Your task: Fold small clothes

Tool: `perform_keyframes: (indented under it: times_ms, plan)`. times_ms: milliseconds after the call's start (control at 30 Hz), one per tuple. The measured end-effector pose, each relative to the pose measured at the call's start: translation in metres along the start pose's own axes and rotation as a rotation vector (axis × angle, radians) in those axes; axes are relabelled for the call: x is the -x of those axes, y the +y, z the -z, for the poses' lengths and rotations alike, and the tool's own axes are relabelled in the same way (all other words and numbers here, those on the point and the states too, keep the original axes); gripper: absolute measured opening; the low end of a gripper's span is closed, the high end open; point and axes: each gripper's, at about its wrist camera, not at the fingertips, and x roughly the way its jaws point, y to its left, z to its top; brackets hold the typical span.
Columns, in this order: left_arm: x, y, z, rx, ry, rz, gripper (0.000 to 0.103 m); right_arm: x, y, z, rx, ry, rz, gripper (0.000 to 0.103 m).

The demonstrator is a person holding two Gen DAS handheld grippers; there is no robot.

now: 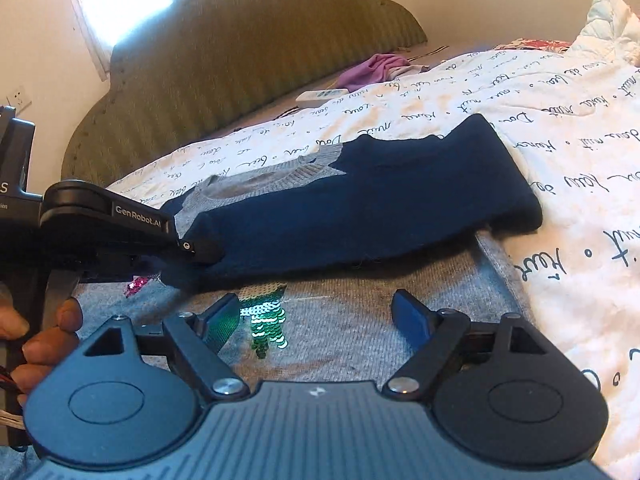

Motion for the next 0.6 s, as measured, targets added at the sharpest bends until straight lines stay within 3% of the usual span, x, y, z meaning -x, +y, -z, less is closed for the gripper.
perform_keyframes:
  times_ms: [200,300,600]
  plan:
    - [0.022,-0.007,-0.006,-0.064,-0.098,-0.038,0.005,-0.001,0.0,0.0,-0.003,-0.001,-0.002,0.083]
    - [0.031,0.003,-0.017,-0.07,-0.137,-0.106,0.005,-0.001,-0.001,0.0,-0.006,-0.003,-0.006,0.083]
    - [0.014,0.055,-0.015,-0.024,-0.075,-0.219,0.005,0.0,-0.002,0.001,-0.011,-0.004,-0.011,0.083]
